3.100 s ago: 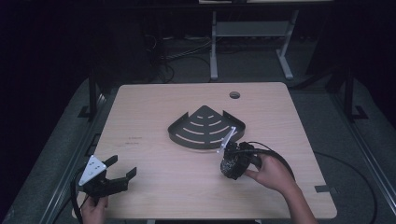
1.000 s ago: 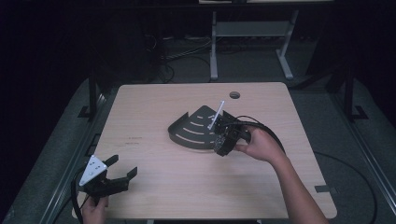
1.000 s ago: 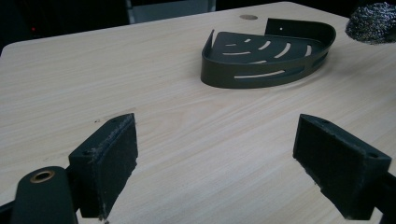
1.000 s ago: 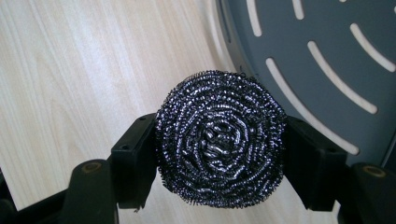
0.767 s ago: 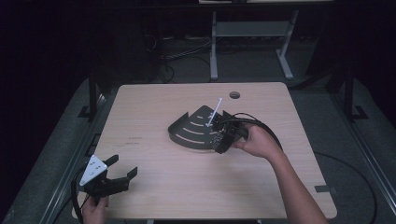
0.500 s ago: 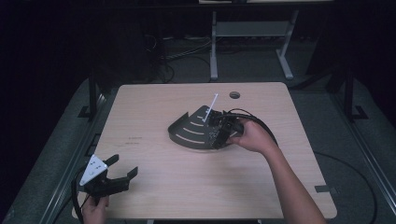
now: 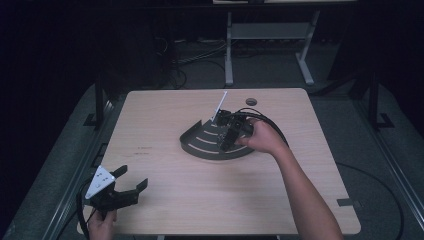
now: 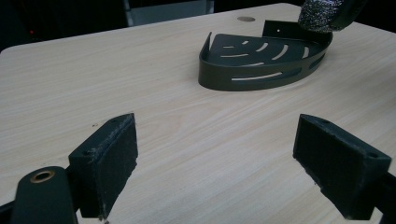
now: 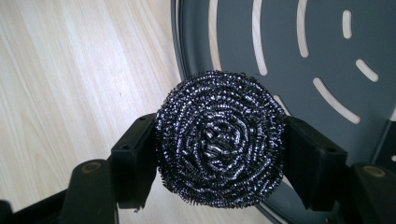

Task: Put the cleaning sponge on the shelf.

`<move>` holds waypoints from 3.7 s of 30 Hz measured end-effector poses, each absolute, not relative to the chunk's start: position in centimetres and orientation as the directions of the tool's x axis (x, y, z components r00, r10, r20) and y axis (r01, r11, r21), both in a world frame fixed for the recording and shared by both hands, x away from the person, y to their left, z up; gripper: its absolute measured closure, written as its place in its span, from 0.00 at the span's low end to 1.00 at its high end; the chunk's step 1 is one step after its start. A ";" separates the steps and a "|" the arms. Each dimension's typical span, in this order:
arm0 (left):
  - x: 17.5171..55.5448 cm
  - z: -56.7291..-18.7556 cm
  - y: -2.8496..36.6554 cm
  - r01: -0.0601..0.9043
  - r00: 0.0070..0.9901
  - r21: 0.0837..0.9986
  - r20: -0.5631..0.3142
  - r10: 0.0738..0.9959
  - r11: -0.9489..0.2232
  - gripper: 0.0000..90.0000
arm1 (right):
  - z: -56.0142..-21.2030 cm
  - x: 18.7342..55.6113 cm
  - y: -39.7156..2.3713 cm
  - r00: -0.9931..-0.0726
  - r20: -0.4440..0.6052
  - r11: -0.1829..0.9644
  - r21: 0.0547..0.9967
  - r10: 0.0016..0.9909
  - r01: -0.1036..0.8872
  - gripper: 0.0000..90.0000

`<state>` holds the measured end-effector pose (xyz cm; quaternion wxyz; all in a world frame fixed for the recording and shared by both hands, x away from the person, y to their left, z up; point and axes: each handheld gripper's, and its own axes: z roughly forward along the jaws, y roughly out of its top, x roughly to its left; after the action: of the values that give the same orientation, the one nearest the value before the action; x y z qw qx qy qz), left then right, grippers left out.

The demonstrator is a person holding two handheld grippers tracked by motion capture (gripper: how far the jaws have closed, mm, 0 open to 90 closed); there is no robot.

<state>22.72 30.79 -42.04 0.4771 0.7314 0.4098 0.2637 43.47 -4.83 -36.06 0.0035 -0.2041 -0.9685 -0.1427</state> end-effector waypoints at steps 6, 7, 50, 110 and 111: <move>22.7 -42.0 30.7 0.346 0.528 0.914 -0.004 0.849 -0.211 0.15 | -37.1 44.7 -5.2 -0.900 0.067 0.862 0.264 0.430 0.432 0.35; 22.7 -42.0 30.7 0.346 0.530 0.914 -0.003 0.848 -0.213 0.15 | -37.4 44.9 -5.2 -0.898 0.072 0.861 0.261 0.433 0.436 0.35; 22.9 -42.1 30.1 0.347 0.538 0.910 0.005 0.843 -0.227 0.15 | -40.5 48.2 -5.5 -0.838 0.104 0.802 0.249 0.535 0.543 0.35; 23.0 -42.1 30.1 0.350 0.542 0.907 0.006 0.841 -0.232 0.15 | -39.1 46.6 -6.3 -0.839 0.077 0.792 0.294 0.538 0.535 0.21; 23.0 -42.2 30.1 0.349 0.541 0.908 0.007 0.841 -0.232 0.15 | -38.7 46.4 -6.5 -0.840 0.080 0.790 0.303 0.536 0.533 0.21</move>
<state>23.00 30.07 -42.15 0.4716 0.7404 0.4018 0.2608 46.43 -6.54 -38.72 -0.0053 -0.2824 -0.9461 -0.1585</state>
